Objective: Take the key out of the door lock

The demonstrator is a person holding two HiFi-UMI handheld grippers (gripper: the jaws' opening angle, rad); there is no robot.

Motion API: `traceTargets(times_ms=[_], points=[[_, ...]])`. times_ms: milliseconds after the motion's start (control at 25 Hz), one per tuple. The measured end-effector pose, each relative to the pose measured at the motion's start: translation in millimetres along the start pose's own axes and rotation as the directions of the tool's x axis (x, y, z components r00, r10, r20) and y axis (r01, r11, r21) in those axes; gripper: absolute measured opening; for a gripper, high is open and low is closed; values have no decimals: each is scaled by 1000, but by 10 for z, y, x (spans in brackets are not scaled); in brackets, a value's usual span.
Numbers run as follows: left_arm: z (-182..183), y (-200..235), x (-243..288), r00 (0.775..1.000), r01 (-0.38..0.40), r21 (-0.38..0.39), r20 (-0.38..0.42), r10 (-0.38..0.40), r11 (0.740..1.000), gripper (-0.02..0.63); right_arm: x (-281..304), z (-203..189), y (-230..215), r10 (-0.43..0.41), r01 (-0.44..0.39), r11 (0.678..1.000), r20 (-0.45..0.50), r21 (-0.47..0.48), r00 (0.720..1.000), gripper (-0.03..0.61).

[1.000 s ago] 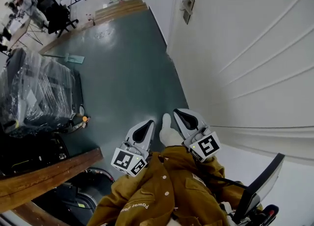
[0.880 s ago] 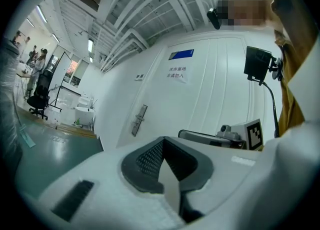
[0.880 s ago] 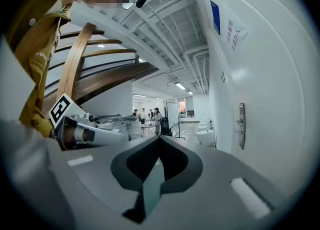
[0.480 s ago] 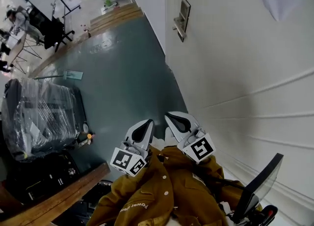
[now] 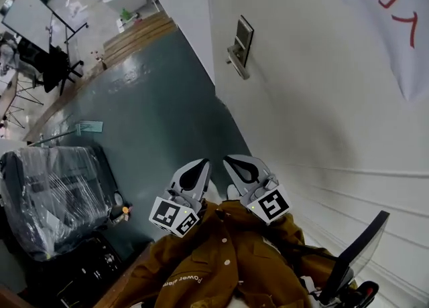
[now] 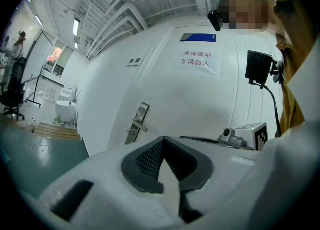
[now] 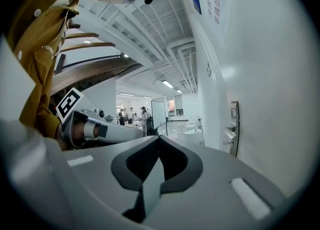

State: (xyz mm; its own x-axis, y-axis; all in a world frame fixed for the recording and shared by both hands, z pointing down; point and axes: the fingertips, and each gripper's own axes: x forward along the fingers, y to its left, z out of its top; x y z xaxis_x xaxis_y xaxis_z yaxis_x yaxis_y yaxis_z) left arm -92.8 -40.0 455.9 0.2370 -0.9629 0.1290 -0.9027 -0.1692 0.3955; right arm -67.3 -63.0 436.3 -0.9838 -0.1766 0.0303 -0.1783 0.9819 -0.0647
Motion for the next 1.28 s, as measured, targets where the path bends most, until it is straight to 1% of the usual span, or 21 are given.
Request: traceTargets(times_ms=[80, 200, 400, 560, 720, 840, 1080, 1200, 1280], points=[[114, 187, 109, 1000, 25, 1, -9, -25, 1000, -3, 216, 15, -129, -25, 25, 1000, -6, 9, 1000, 6], [267, 495, 230, 998, 55, -3, -17, -55, 998, -3, 567, 84, -276, -58, 58, 998, 12, 3, 998, 6], [485, 981, 283, 994, 103, -7, -21, -103, 995, -3, 1061, 119, -431, -124, 124, 992, 8, 7, 992, 6], [581, 1263, 368, 992, 127, -14, -19, -127, 992, -3, 1298, 161, -562, -163, 163, 987, 4, 4, 987, 6], [649, 1393, 507, 990, 143, -51, -8, -143, 988, -3, 1400, 229, -619, -175, 175, 984, -3, -14, 985, 6], [653, 1418, 684, 986, 164, -90, -1, -164, 982, -3, 1409, 280, -707, -179, 179, 984, 2, -25, 984, 6], [558, 1548, 1032, 984, 176, -149, 0, -178, 973, -3, 1359, 322, -822, -203, 203, 979, -1, -26, 979, 6], [495, 1653, 1283, 980, 196, -248, 18, -198, 949, -3, 1277, 322, -890, -223, 223, 974, 2, -36, 975, 6], [459, 1733, 1481, 974, 224, -329, 38, -224, 918, -3, 1228, 352, -941, -237, 237, 971, 15, -40, 971, 6]])
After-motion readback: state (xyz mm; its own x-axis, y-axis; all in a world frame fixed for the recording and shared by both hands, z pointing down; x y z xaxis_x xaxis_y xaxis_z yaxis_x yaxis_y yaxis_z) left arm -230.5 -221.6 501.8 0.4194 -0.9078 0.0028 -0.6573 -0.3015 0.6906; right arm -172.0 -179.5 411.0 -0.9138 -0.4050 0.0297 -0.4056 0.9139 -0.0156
